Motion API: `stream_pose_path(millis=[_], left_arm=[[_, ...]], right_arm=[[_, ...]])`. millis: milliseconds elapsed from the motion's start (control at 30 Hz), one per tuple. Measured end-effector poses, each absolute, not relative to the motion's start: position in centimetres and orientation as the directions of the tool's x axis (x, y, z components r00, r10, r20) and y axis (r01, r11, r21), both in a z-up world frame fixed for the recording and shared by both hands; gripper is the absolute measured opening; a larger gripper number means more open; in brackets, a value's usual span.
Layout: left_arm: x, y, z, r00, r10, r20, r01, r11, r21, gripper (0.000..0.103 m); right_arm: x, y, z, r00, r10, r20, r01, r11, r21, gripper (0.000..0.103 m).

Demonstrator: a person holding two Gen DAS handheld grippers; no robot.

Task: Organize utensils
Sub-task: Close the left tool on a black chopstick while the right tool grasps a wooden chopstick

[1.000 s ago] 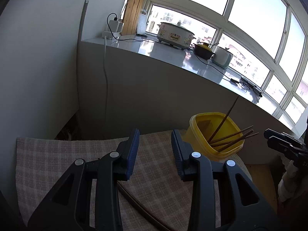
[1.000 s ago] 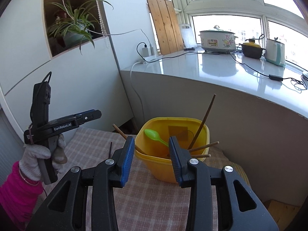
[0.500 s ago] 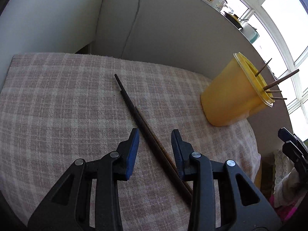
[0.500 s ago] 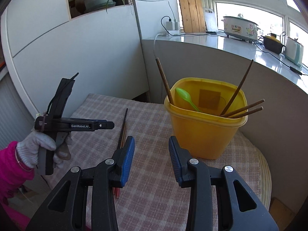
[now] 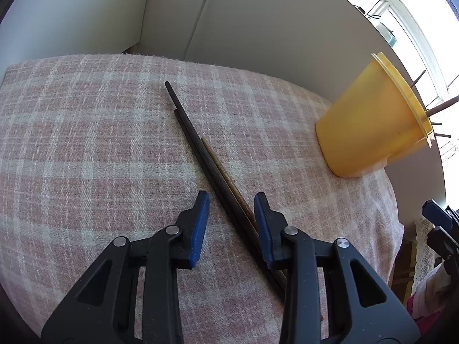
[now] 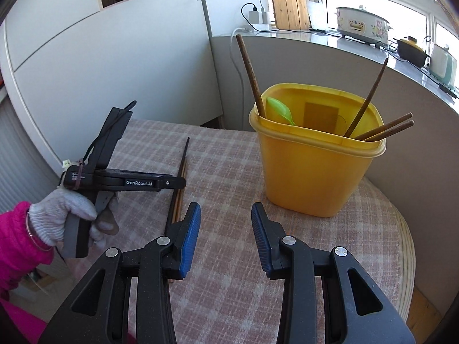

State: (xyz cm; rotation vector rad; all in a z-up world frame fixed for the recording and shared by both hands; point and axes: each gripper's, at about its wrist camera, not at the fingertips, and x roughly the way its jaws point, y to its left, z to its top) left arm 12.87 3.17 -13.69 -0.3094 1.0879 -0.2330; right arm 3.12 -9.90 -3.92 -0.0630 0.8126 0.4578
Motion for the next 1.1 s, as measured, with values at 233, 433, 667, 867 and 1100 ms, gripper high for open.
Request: stream_pose_path(millis=[233,433,667,867,1100], left_arm=[[12.5,4.2,-13.8,0.453,-0.345,-0.822,0.042,0.929,-0.367,0.015],[12.0,4.9,-13.6,0.451,-0.339,-0.826,0.049,0.933,-0.356,0.009],[11.0,6.1,-13.1,0.457,-0.299,-0.838,0.037,0.948,-0.317,0.008],[9.7,8.2,-13.2,0.454,-0.294,-0.841,0.005,0.945,-0.327,0.007],[8.4,9.1,-12.7,0.461,-0.265,-0.847,0.004,0.955,-0.297,0.007]], right_arm=[[3.7,-9.0,-4.8,0.571,0.368,-0.734,-0.432,0.895,0.113,0.035],[4.8,-7.9,-5.5,0.537,0.372,-0.757,-0.455,0.884,0.112,0.035],[6.2,-5.2,-7.3,0.455,0.378,-0.806,-0.506,0.855,0.115,0.035],[7.8,-2.0,-9.3,0.365,0.381,-0.849,-0.54,0.83,0.14,0.035],[10.3,1.0,-10.9,0.326,0.337,-0.883,-0.545,0.83,0.115,0.034]])
